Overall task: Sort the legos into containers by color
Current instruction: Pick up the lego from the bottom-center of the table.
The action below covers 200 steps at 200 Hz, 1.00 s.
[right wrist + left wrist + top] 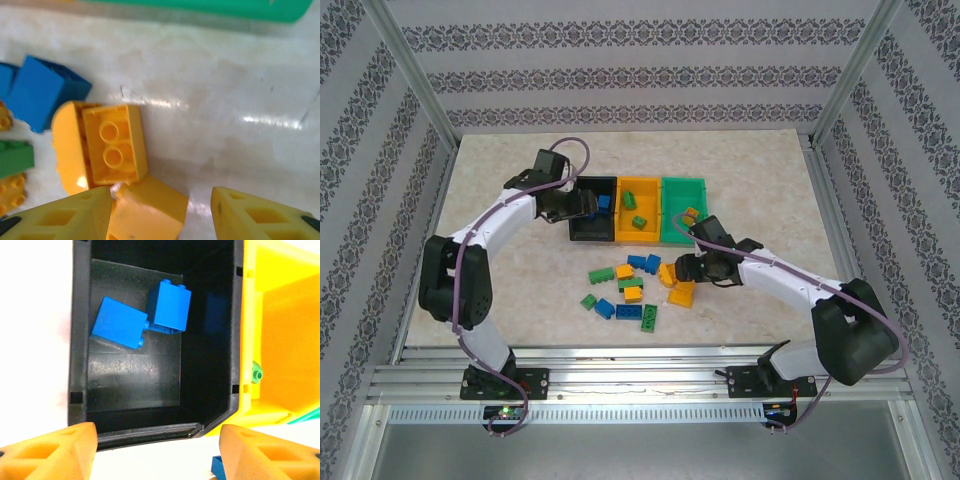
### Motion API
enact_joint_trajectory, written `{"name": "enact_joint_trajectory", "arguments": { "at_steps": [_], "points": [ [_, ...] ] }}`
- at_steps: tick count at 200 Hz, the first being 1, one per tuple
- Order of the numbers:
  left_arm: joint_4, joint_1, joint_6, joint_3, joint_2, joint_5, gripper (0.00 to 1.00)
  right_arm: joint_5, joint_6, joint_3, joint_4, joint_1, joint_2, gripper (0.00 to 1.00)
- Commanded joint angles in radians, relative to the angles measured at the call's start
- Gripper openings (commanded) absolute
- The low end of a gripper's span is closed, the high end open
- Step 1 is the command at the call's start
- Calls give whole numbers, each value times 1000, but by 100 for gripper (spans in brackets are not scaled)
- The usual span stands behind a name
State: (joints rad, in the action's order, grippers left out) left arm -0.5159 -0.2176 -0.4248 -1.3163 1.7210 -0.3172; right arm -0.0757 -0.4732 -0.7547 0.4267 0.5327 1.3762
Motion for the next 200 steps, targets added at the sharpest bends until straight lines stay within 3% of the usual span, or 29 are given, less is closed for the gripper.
{"name": "enact_joint_trajectory", "arguments": {
  "at_steps": [1, 131, 152, 200],
  "points": [
    [73, 15, -36, 31, -49, -62, 65, -23, -65, 46, 43, 7, -61, 56],
    [146, 78, -92, 135, -75, -148, 66, 25, -173, -4, 20, 100, 79, 61],
    [147, 78, -92, 141, -74, -153, 66, 34, -181, 3, 13, 90, 89, 58],
    [143, 79, -80, 152, -80, -138, 66, 45, -180, 2, 1, 69, 75, 39]
  ]
}}
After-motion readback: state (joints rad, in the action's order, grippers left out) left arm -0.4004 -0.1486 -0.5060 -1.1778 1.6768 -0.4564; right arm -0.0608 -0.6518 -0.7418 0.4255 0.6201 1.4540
